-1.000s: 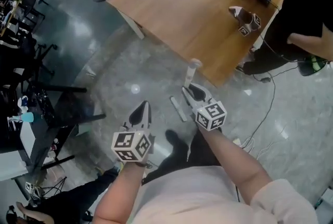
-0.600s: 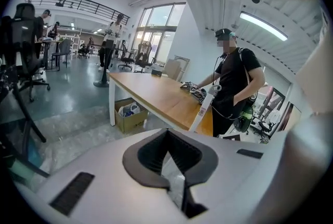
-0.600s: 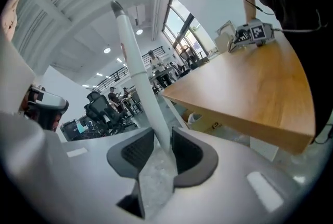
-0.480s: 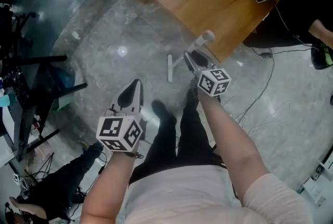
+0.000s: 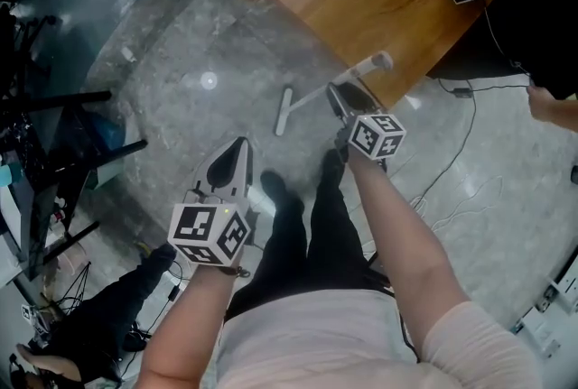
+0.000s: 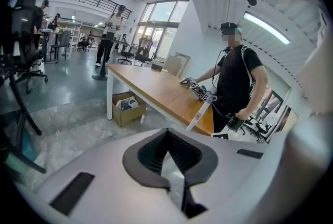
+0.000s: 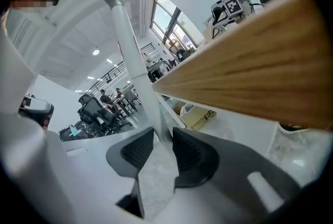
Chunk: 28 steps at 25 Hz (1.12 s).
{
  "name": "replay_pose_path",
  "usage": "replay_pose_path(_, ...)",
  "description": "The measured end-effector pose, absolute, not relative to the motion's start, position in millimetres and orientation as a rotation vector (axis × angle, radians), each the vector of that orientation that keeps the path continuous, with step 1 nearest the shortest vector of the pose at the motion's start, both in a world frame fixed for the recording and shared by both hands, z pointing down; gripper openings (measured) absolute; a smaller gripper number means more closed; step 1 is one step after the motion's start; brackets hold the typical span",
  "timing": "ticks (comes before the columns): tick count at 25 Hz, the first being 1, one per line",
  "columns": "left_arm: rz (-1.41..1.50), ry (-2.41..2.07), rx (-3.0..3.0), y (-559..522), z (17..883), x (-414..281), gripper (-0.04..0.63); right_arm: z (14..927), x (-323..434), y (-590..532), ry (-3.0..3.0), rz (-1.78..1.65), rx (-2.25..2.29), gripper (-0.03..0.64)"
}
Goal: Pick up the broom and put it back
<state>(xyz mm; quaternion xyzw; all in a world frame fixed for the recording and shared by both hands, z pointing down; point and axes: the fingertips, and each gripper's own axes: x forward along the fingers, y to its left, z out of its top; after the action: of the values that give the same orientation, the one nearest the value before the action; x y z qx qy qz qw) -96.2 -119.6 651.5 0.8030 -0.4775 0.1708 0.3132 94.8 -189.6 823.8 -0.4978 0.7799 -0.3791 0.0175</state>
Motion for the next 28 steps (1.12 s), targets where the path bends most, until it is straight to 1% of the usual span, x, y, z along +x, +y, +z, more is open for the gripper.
replay_pose_path(6,0.45,-1.245,2.123,-122.3,648.3,-96.3,0.003,819.1,93.3,-196.3,2.439,-1.181,-1.533,0.169)
replay_pose_path(10,0.447,-1.245,2.125,-121.6,646.9,-99.5,0.005,814.7,96.5,-197.9,2.422,-1.165,-1.586,0.184)
replay_pose_path(19,0.402,-1.251,2.135,-114.0,621.9,-96.2,0.005,813.6,110.2,-173.5,2.446,-1.247,-1.74,0.187)
replay_pose_path(28,0.349,-1.266,2.119,-102.8,605.3,-103.4,0.005,805.3,108.4,-166.1,2.415,-1.321,-1.727,0.186)
